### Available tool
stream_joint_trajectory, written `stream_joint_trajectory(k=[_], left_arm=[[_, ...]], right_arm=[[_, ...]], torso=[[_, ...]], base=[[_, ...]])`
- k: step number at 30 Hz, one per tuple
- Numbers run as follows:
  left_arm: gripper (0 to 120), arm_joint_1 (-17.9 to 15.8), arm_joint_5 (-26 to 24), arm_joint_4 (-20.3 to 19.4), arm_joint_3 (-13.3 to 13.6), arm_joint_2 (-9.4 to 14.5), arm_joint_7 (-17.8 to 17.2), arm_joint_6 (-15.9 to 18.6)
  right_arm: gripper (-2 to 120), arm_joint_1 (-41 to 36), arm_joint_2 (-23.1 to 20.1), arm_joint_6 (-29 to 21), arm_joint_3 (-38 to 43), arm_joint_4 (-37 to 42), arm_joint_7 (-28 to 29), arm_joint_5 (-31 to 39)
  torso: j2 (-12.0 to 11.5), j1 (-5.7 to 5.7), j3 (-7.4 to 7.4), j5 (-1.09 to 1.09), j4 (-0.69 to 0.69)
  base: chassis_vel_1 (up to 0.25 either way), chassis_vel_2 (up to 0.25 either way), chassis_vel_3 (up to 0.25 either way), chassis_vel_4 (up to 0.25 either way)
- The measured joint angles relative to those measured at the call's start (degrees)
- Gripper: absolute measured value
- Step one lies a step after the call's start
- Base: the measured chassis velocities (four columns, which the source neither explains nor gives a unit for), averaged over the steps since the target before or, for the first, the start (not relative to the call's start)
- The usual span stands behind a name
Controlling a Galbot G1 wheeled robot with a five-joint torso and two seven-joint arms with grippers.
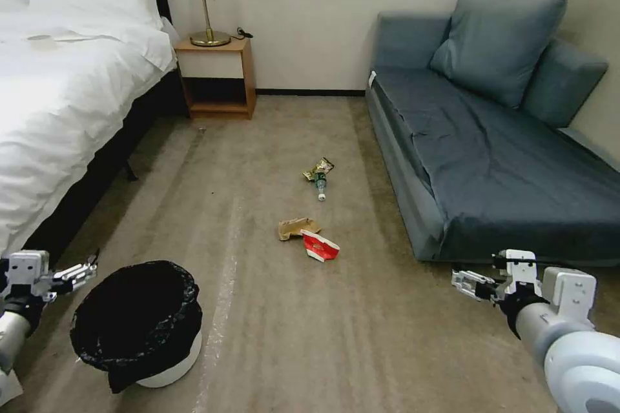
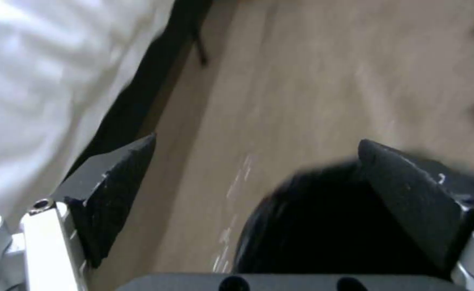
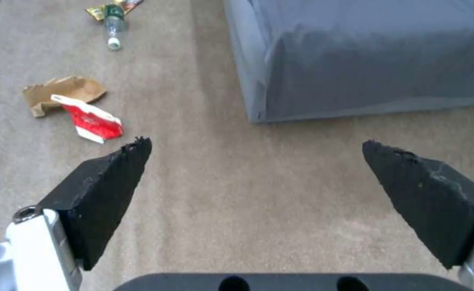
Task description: Pick up the trash bin, then pick up the garbage on the floor and place it into the trash bin.
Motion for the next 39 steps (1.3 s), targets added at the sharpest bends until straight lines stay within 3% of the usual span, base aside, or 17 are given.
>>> stream_joint_trajectory(k=[1, 3, 4, 9, 11, 22, 28, 33, 36, 39], left_arm=[[100, 0.8, -0.4, 0.0, -0.5, 0.9, -1.8, 3.2], [100, 1.1, -0.7, 0.1, -0.8, 1.4, -2.7, 4.9], [100, 1.5, -1.4, 0.7, -1.3, 2.3, -4.0, 7.3], [100, 0.1, -2.4, 4.1, -0.4, 3.2, -4.5, 9.2], [100, -2.7, -3.5, 6.7, 2.0, 3.1, -4.2, 9.9], [100, -7.5, -2.5, 11.4, 6.1, 0.2, -3.0, 9.8], [100, -13.0, -1.1, 15.9, 10.9, -1.1, -1.7, 8.4], [100, -14.8, -0.6, 17.1, 12.6, -1.5, -1.4, 8.2], [100, -16.9, 1.2, 20.0, 14.7, -2.2, -1.0, 7.6], [100, -17.3, 1.7, 20.8, 15.0, -2.3, -0.6, 7.4]], right_arm=[[100, -1.5, 0.0, -0.2, -0.5, 0.0, -0.6, -1.6], [100, -1.9, 0.0, -0.3, -0.7, 0.0, -0.8, -2.0], [100, -2.3, 0.0, -0.3, -0.8, 0.0, -0.9, -2.6], [100, -2.5, 0.0, -0.3, -0.9, 0.0, -1.1, -2.9], [100, -2.9, 0.0, -0.3, -0.9, 0.0, -1.1, -3.0], [100, -5.4, 0.0, -0.3, 0.0, 0.0, -0.9, -3.9], [100, -5.3, -0.7, -0.3, -0.2, 0.0, -0.9, -3.8], [100, -5.7, -0.5, -0.3, -0.2, 0.0, -1.0, -4.1], [100, -8.3, 0.9, -0.3, -0.1, 0.0, -1.6, -6.4], [100, -8.7, 1.1, -0.3, -0.1, 0.0, -1.7, -6.8]], torso=[[0.0, 0.0, 0.0, 0.0, 0.0], [0.0, 0.0, 0.0, 0.01, -0.03], [0.0, 0.0, 0.0, 0.01, -0.03], [0.0, 0.0, 0.0, 0.01, -0.01], [0.0, 0.0, 0.0, -0.01, -0.03], [0.0, 0.0, 0.0, 0.02, -0.01], [0.0, 0.0, 0.0, 0.0, -0.01], [0.0, 0.0, 0.01, 0.01, -0.02], [0.0, 0.0, 0.01, 0.01, -0.03], [0.0, 0.0, 0.0, 0.0, -0.04]], base=[[0.0, 0.0, 0.0, 0.0], [0.0, 0.0, 0.0, 0.0], [0.0, 0.0, 0.0, 0.0], [0.0, 0.0, 0.0, 0.0], [0.0, 0.0, 0.0, 0.0], [0.0, 0.0, 0.0, 0.0], [0.0, 0.0, 0.0, 0.0], [0.0, 0.0, 0.0, 0.0], [0.0, 0.0, 0.0, 0.0], [0.0, 0.0, 0.0, 0.0]])
